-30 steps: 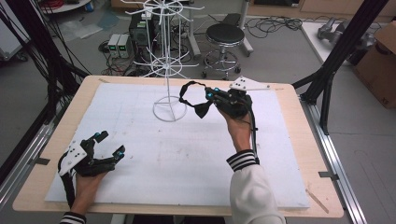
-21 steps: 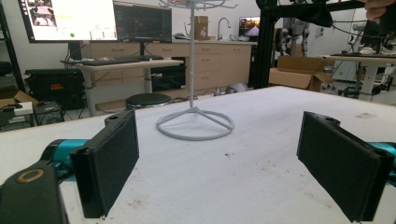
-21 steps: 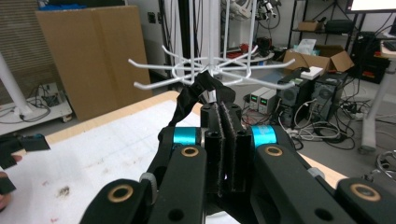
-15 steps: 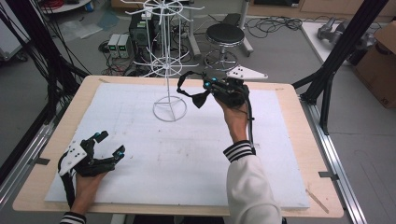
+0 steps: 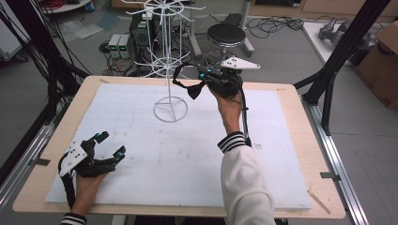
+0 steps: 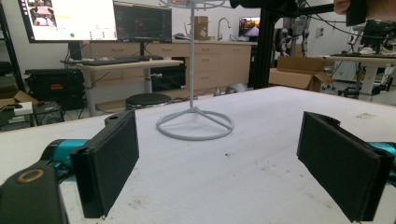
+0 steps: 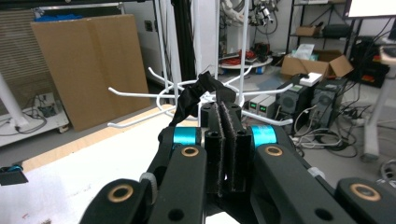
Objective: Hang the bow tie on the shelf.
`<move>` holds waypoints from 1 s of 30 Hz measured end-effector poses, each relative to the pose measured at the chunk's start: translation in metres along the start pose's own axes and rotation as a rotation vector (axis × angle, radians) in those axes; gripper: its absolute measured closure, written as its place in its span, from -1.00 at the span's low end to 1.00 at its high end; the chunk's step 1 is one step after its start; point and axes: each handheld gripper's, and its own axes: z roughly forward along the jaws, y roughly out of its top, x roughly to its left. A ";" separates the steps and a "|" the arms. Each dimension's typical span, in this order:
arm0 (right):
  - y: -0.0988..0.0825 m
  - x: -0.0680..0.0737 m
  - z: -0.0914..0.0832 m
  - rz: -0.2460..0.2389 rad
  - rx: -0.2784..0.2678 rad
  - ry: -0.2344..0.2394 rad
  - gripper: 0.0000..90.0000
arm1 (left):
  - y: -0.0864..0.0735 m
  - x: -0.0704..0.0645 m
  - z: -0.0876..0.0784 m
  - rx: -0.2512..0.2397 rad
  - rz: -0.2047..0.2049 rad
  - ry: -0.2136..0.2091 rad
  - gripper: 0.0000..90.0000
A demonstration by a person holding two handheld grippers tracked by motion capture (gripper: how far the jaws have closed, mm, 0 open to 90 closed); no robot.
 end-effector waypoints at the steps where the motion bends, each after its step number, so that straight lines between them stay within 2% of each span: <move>1: 0.000 0.000 0.000 0.000 0.000 0.000 0.95 | 0.000 0.000 0.000 0.002 0.002 0.000 -0.71; 23: -0.012 -0.004 0.015 0.049 0.057 0.003 0.95 | 0.000 0.000 0.000 0.000 0.003 0.000 -0.71; 30: -0.012 -0.003 0.016 0.040 0.063 0.001 0.94 | 0.000 0.000 0.000 0.000 0.002 -0.001 -0.71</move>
